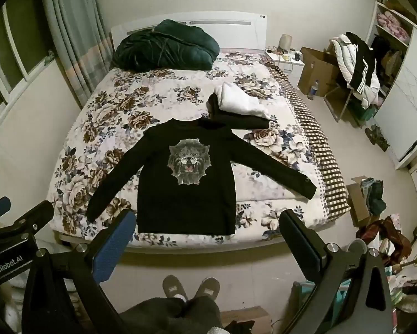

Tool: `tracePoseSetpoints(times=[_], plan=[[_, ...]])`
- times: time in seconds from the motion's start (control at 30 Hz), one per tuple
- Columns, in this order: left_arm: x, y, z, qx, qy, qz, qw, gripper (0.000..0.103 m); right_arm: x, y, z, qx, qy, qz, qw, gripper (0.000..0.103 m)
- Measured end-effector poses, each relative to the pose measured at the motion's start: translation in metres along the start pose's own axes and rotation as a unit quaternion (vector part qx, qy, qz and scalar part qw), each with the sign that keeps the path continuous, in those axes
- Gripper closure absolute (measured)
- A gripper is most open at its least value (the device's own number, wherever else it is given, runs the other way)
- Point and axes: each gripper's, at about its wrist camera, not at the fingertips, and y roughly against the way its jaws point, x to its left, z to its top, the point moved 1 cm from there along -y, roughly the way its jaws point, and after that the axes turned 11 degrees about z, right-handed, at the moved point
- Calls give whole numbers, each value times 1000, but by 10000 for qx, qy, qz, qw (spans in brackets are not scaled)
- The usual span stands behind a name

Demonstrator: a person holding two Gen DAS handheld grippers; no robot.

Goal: Fold small clothes

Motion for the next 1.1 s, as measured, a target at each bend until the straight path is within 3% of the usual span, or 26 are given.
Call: tracePoseSetpoints(times=[0.27, 1.1], plan=[[6, 2, -13, 20, 15, -41, 10000, 0, -1, 0, 2, 16, 41, -3, 10000, 0], [-1, -3, -4, 57, -32, -23, 10000, 0, -7, 0, 4, 26, 2, 23, 10000, 0]])
